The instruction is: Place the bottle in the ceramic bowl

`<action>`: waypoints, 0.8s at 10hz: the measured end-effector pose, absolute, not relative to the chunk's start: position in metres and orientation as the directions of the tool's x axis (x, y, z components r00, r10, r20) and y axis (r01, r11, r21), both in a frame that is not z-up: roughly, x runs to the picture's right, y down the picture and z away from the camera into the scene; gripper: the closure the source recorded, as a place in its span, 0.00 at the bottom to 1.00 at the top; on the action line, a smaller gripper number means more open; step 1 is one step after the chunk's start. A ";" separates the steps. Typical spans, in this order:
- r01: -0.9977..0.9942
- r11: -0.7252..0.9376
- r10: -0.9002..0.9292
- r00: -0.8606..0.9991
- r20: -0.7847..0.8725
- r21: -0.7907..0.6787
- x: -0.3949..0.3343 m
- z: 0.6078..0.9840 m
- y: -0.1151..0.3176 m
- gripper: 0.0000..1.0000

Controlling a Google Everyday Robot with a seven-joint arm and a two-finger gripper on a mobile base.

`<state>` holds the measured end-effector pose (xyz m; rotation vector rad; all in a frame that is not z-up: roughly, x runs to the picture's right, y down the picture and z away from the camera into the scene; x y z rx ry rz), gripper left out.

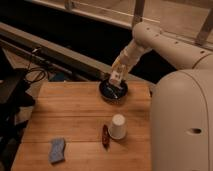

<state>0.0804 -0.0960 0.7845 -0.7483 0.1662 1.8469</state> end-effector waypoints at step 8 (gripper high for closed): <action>-0.854 -0.445 0.760 -0.199 -0.619 -0.271 0.072 0.849 -0.066 0.99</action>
